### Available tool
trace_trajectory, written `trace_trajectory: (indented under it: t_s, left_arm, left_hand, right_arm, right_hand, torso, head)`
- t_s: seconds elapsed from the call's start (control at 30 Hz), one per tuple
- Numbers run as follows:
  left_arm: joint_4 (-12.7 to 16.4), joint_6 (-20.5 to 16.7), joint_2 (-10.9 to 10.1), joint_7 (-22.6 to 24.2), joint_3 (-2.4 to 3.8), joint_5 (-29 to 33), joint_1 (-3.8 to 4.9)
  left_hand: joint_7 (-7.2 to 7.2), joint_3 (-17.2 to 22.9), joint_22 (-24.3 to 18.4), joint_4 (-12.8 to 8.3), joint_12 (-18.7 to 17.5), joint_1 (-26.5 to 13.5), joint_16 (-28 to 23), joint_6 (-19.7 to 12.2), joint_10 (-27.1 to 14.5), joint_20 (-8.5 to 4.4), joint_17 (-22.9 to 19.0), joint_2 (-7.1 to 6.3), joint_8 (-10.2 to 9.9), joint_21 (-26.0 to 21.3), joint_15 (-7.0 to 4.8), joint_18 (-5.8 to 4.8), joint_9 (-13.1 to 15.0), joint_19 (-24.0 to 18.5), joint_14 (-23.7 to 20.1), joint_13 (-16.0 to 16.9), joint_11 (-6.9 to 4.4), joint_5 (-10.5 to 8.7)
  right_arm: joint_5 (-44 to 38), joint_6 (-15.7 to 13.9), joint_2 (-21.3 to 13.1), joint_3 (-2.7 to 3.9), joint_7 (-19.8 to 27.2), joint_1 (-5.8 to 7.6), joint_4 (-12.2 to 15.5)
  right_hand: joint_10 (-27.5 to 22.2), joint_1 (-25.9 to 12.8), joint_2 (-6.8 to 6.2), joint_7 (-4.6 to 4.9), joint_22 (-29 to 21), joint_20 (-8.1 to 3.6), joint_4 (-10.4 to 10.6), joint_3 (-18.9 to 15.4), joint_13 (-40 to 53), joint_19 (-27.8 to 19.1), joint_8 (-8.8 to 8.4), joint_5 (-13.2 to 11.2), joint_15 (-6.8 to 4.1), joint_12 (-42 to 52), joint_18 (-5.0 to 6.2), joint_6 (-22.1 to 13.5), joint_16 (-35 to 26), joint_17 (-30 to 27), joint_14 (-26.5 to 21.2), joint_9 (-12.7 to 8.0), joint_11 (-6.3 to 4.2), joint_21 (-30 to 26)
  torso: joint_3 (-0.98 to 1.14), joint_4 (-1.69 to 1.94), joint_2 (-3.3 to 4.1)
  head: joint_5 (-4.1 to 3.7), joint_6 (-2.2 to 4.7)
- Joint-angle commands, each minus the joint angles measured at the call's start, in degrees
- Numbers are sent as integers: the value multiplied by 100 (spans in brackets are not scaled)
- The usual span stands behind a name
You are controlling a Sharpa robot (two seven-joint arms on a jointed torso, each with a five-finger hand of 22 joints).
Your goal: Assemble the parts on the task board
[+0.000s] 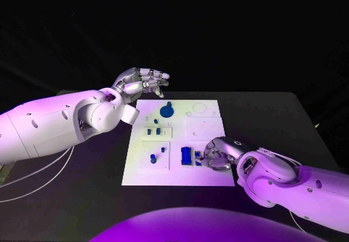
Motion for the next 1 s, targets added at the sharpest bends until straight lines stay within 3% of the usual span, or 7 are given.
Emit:
trace_trajectory:
  t_s: [0.03,0.4,1.0]
  left_arm:
    - [14,93,-3,27,1,-13,3]
    - [13,87,-13,25,-1,-13,3]
    - [24,79,-11,28,-2,-17,3]
  left_hand:
    - [-2,18,-8,25,31,18,27,-21,-32,-4,-5,58,-14,-18,9,74,8,40,-39,2,-9,24]
    - [-2,18,-8,25,31,18,27,-21,-32,-4,-5,58,-14,-18,9,74,8,40,-39,2,-9,24]
    - [-2,18,-8,25,31,18,27,-21,-32,-4,-5,58,-14,-18,9,74,8,40,-39,2,-9,24]
  right_arm:
    - [-67,-121,-66,3,143,-4,91]
    - [51,-27,-229,4,253,-7,219]
    - [85,293,-136,3,224,-7,43]
  right_hand:
    - [9,169,6,18,1291,-27,-39,-48,403,342,-9,30,-21,-16,-99,-5,18,709,441,9,-10,18]
    - [3,300,-28,22,1290,-26,-82,-101,398,340,-12,14,-19,-31,-99,-17,15,702,439,10,-7,15]
    - [-3,661,0,29,1288,-21,-211,-145,399,336,-23,28,-14,-48,-98,-34,8,692,437,3,-2,9]
  torso:
    - [2,-2,4]
    - [-2,1,-2]
    - [-8,15,5]
  head:
    - [7,1]
    - [14,1]
    - [28,1]
